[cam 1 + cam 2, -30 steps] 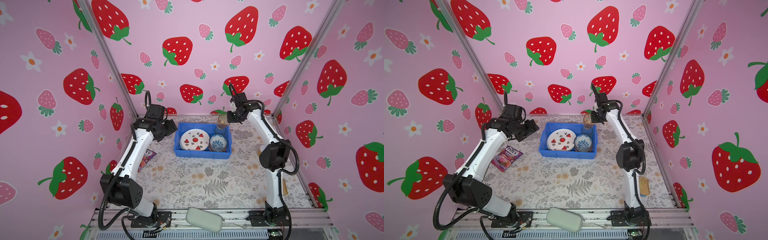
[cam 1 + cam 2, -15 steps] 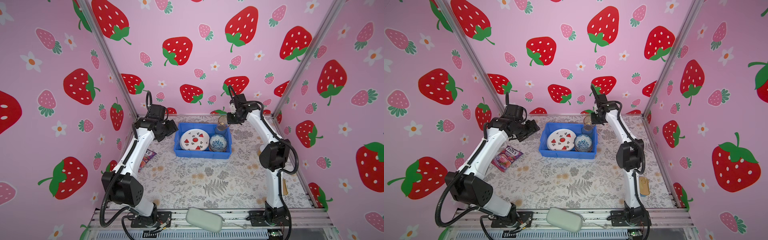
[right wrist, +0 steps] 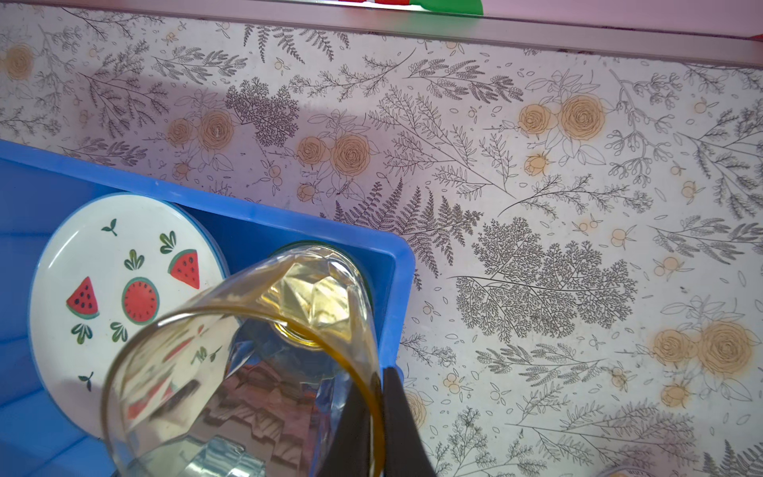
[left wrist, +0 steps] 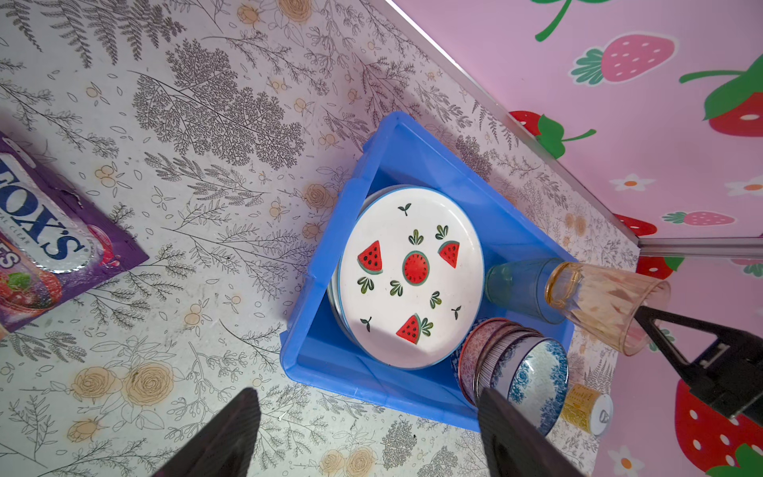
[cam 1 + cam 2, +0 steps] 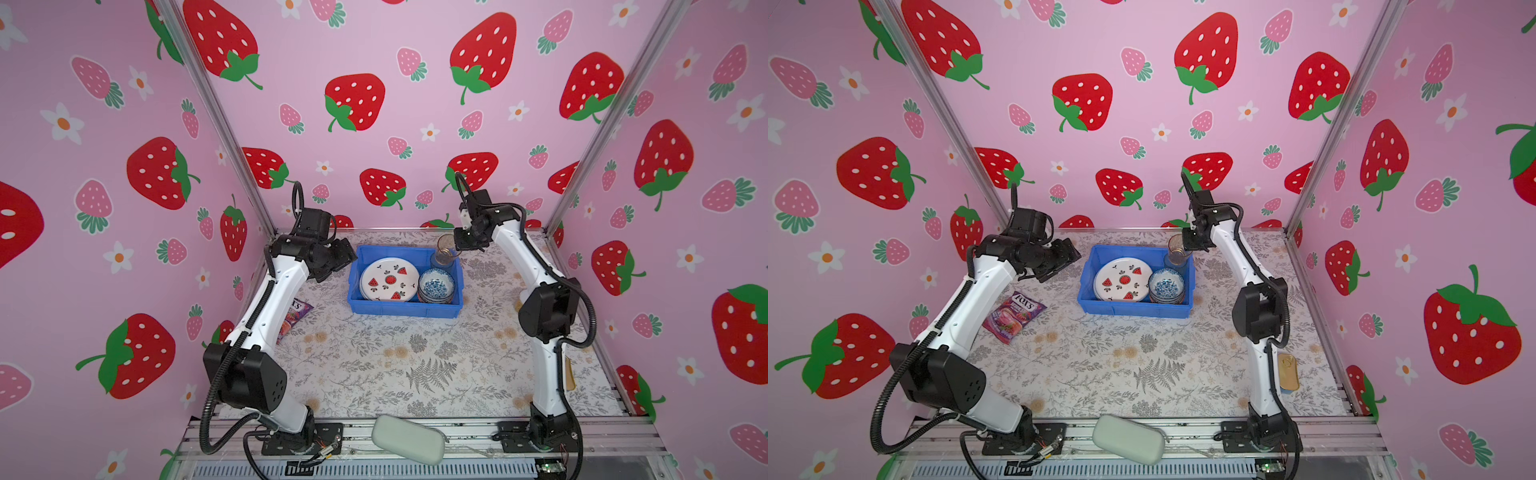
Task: Place the mixed dishes into the plastic bin
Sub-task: 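Lower the amber cup into the bin corner beside the green cup, release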
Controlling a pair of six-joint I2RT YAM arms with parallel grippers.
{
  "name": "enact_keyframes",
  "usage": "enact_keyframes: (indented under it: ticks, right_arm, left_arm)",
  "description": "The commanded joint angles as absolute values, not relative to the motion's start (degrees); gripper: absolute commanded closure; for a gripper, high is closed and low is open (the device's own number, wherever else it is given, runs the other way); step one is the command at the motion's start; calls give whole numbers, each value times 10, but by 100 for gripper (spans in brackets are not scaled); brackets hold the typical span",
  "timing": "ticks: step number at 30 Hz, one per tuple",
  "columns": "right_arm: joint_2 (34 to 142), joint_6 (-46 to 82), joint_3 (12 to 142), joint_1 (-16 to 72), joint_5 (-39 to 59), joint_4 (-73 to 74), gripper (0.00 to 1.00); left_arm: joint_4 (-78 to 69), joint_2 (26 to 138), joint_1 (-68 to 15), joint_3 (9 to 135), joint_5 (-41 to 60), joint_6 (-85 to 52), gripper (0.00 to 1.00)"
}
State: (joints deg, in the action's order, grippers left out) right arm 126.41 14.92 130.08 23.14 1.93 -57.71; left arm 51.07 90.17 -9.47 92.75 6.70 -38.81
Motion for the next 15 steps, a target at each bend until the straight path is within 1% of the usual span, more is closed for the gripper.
enact_keyframes:
  ticks: [1, 15]
  right_arm:
    - [1265, 140, 1297, 234, 13, -585, 100]
    - [1300, 142, 1310, 245, -2, -584, 100]
  left_arm:
    - [509, 901, -92, 933, 71, -387, 14]
    - [505, 907, -92, 930, 75, -386, 14]
